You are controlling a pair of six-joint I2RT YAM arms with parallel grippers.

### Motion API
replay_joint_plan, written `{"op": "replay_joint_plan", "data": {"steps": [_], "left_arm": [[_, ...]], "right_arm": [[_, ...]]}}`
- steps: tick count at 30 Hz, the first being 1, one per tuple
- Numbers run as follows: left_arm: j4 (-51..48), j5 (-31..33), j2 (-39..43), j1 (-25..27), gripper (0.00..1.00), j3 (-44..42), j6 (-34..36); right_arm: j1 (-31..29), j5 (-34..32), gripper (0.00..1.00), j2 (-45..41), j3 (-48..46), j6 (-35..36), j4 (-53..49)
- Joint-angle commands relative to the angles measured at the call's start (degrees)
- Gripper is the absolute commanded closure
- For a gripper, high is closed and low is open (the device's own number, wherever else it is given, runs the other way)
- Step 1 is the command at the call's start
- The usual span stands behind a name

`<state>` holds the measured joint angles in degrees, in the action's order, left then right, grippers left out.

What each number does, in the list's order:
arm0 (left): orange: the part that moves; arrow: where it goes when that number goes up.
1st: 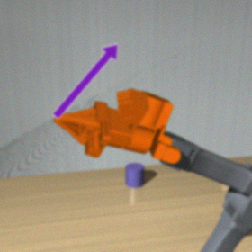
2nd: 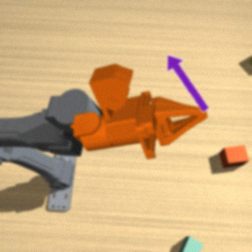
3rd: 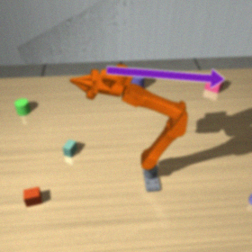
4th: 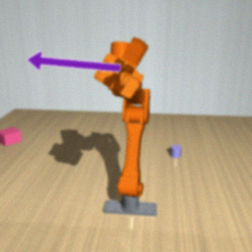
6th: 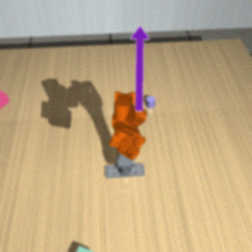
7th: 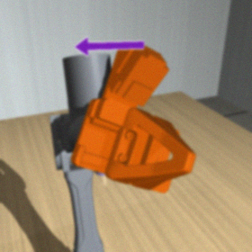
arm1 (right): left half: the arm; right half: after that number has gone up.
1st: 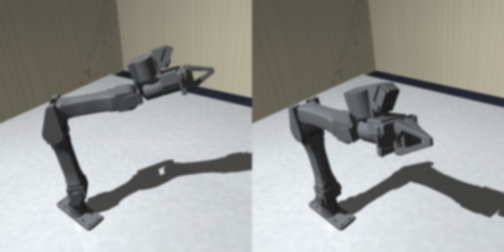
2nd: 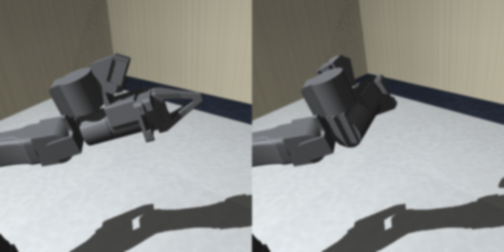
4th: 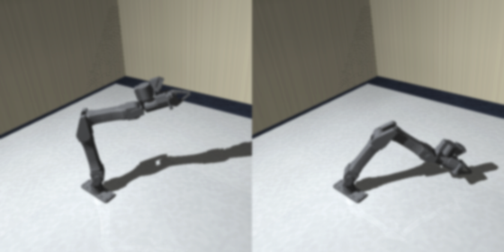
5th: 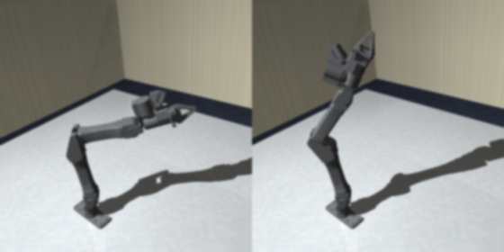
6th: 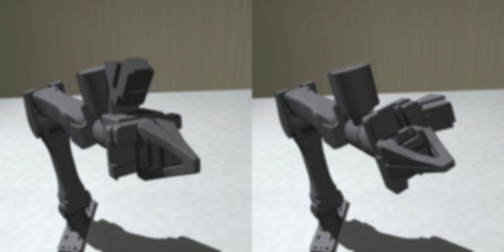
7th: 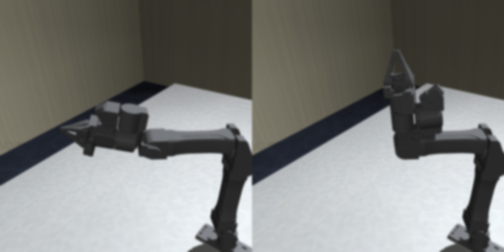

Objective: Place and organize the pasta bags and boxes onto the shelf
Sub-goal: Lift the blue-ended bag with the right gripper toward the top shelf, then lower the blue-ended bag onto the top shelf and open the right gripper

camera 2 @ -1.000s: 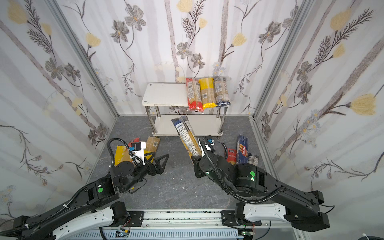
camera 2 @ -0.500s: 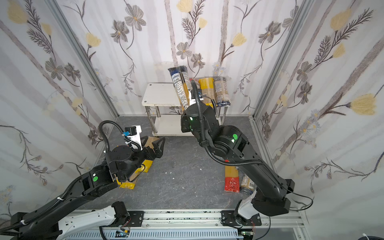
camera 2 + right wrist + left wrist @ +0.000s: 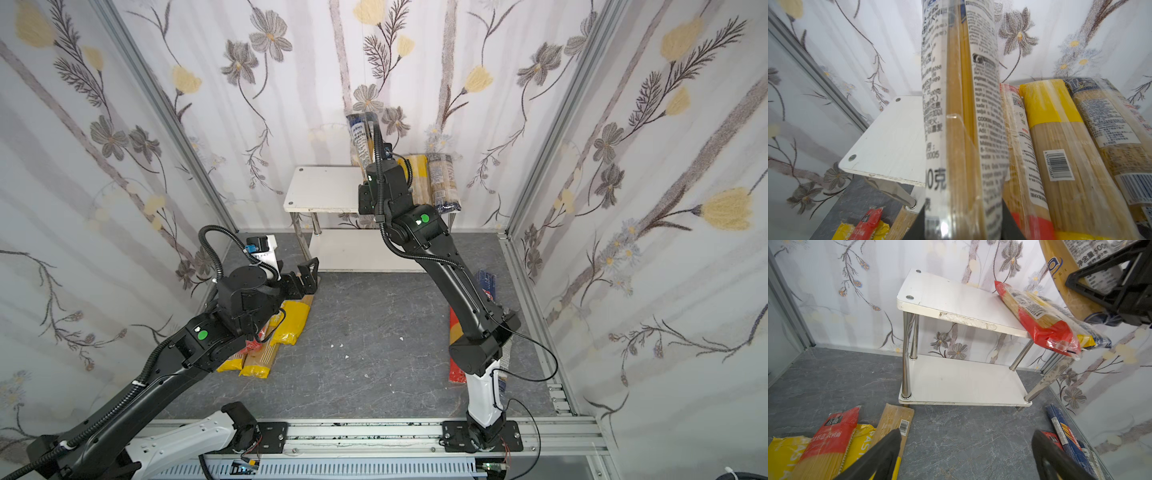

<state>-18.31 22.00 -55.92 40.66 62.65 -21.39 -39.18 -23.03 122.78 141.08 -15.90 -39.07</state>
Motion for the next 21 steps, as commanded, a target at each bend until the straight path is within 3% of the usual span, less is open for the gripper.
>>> {"op": "replay_joint_plan", "data": {"steps": [1,11,21], "left_arm": [[0.4,-1.8,-1.0,-1.0,0.00,-0.4,-0.1],[0.7,-2.7,-4.4,-2.5,0.00,-0.8,0.3],[1.2,-3.1,-3.5,-3.3,0.00,-2.1,0.0]], "right_arm": [[1.4,2.5,0.69,2.3,0.7,0.2,14.6],[3.8,2.7,0.65,8.2,1.0,-2.5,18.7],[3.6,2.7,0.48,8.9,1.0,-3.8,17.0]]}}
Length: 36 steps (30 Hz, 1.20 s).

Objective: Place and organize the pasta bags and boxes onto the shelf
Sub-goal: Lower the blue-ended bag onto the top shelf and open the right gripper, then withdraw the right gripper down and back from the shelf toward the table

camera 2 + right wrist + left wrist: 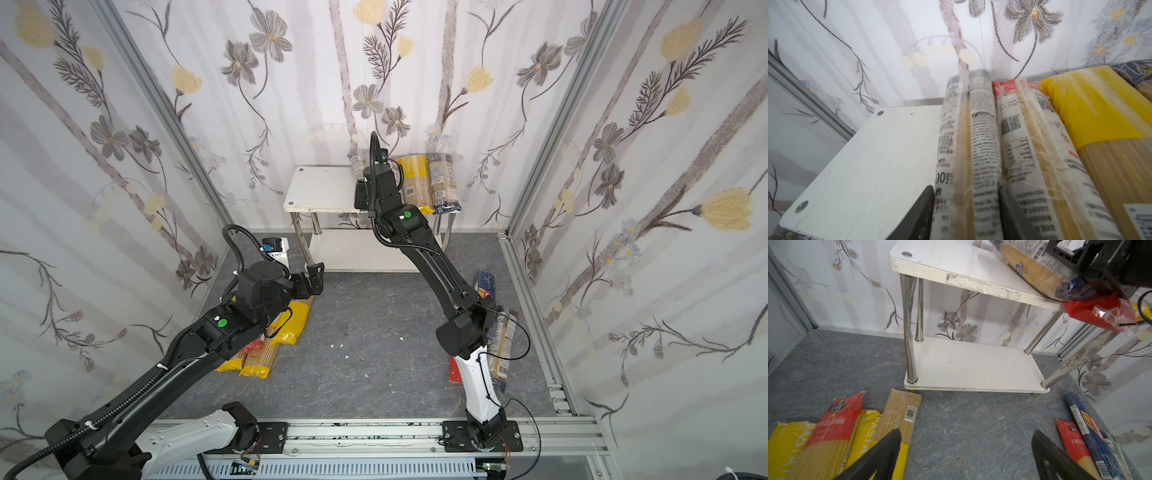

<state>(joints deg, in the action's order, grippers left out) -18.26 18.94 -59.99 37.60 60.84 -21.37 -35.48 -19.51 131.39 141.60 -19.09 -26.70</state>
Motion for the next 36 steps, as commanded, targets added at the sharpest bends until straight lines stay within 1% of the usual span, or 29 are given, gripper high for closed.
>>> {"op": "replay_joint_plan", "data": {"steps": [1,3,8,11,14,17,23,25,28,31,33,34,36], "left_arm": [[1.2,0.0,0.8,-0.2,0.00,-0.4,-0.1],[1.2,-0.1,1.3,-0.3,0.00,-0.9,-0.2],[1.2,-0.3,3.6,-0.4,0.00,-2.4,-0.3],[1.2,0.0,5.6,-0.4,0.00,-3.5,-0.4],[1.1,0.4,7.8,-0.4,0.00,-4.7,-0.6],[1.1,0.4,9.7,-0.5,0.00,-6.2,-1.0],[1.0,-0.1,11.7,-0.6,0.00,-10.5,-2.6],[1.0,-0.6,12.3,-0.6,0.00,-12.0,-3.3],[1.0,-1.2,13.1,-0.6,0.00,-14.2,-4.6],[0.9,-1.6,14.1,-0.6,0.00,-16.6,-5.7],[0.9,-1.7,14.4,-0.6,0.00,-18.2,-6.4],[0.9,-1.8,14.4,-0.6,0.00,-18.9,-6.7],[0.9,-1.8,14.1,-0.5,0.00,-20.3,-7.8]], "right_arm": [[-0.2,-0.8,0.47,0.2,0.5,-0.8,4.2],[-0.6,-1.0,0.46,0.3,0.5,-0.7,3.5],[-1.4,-1.6,0.36,0.4,0.5,-0.7,1.9],[-2.0,-3.3,0.27,-0.6,0.5,0.2,1.4],[-2.4,-4.1,0.12,-2.4,0.4,1.6,1.3],[-2.5,-4.5,0.00,-4.9,0.5,2.6,0.8],[-3.6,-4.8,0.00,-9.7,0.4,3.7,-4.2],[-4.7,-5.1,0.00,-10.8,0.3,4.3,-6.9],[-7.2,-7.4,0.00,-12.7,-1.1,5.3,-11.6],[-10.1,-9.1,0.00,-17.5,-9.2,5.2,-13.0],[-11.1,-8.3,0.00,-22.8,-20.2,4.6,-9.7],[-12.7,-7.4,0.00,-25.6,-25.6,4.0,-7.2],[-13.2,-4.2,0.00,-32.2,-38.9,1.6,-1.1]]}}
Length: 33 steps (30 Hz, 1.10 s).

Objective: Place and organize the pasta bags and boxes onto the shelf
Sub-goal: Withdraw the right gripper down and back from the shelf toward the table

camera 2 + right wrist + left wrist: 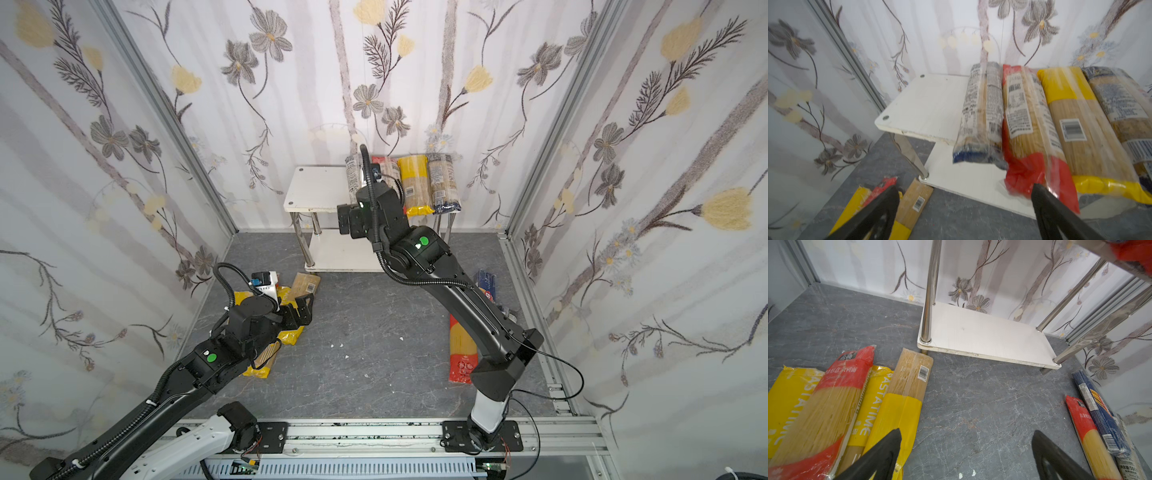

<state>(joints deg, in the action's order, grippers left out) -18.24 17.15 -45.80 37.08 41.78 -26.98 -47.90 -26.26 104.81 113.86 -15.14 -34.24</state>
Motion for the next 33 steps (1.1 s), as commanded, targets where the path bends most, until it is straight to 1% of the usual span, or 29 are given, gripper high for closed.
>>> {"op": "replay_joint_plan", "data": {"steps": [1,3,6,10,13,19,22,26,30,33], "left_arm": [[0.9,-0.2,-0.5,-0.1,0.00,-1.6,-2.6],[0.9,-0.7,-1.5,-0.1,0.00,-2.5,-3.5],[1.0,-1.2,-2.9,-0.1,0.00,-3.3,-4.6],[1.3,-0.3,-4.1,0.0,0.00,-4.9,-5.6],[1.4,1.0,-5.9,0.0,0.00,-5.5,-6.5],[2.0,5.4,-11.0,0.0,0.00,-7.1,-8.3],[3.1,8.9,-13.3,0.0,0.00,-8.3,-8.8],[5.7,12.8,-16.7,-0.1,0.00,-9.4,-8.0],[7.3,13.2,-21.6,-1.1,0.00,-9.0,-6.3],[9.5,12.2,-24.7,-3.5,0.00,-8.7,-5.6]], "right_arm": [[-0.8,4.3,0.00,-8.4,-16.9,-3.4,9.5],[-0.9,7.0,0.00,-15.9,-28.9,-5.5,16.0],[-0.9,10.3,0.00,-24.0,-41.7,-7.2,21.3],[-0.9,11.4,0.00,-30.1,-51.2,-8.8,21.6],[-0.9,14.0,0.00,-34.0,-58.0,-9.9,22.6],[-1.0,18.0,0.00,-41.5,-72.1,-13.2,29.0],[-1.1,20.9,0.00,-43.6,-77.1,-14.4,31.5],[-1.0,22.9,0.00,-45.6,-80.9,-15.1,31.7],[-1.0,24.0,0.00,-47.7,-82.7,-15.5,30.2],[-1.0,24.2,0.00,-49.9,-83.5,-15.5,28.4]]}}
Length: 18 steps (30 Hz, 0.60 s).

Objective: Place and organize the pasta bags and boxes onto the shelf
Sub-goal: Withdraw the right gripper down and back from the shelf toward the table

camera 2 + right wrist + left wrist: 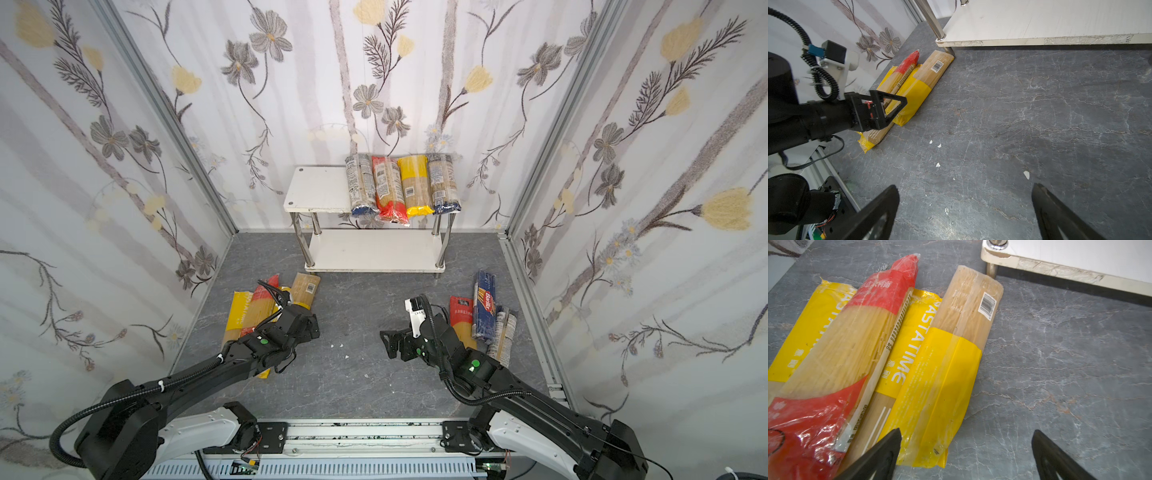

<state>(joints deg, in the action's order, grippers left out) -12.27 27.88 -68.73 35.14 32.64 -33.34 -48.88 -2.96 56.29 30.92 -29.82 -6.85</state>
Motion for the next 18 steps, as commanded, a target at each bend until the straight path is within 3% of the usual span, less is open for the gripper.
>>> {"op": "replay_joint_plan", "data": {"steps": [1,7,13,18], "left_arm": [[4.4,0.8,-2.8,-2.6,0.00,0.4,1.0],[5.4,-2.6,-11.8,-7.5,0.00,3.0,1.1],[5.8,-5.6,-21.4,-7.8,0.01,7.3,1.3],[7.1,-8.2,-24.4,-7.5,0.02,7.8,0.6]], "right_arm": [[-0.1,0.5,0.00,-2.2,-0.7,-0.8,0.4],[0.1,-1.8,0.00,-8.2,-2.1,-1.5,-3.0],[0.1,-4.3,0.00,-12.1,-2.0,-2.8,-7.4],[0.1,-5.9,0.00,-14.8,-1.9,-4.3,-10.0]]}}
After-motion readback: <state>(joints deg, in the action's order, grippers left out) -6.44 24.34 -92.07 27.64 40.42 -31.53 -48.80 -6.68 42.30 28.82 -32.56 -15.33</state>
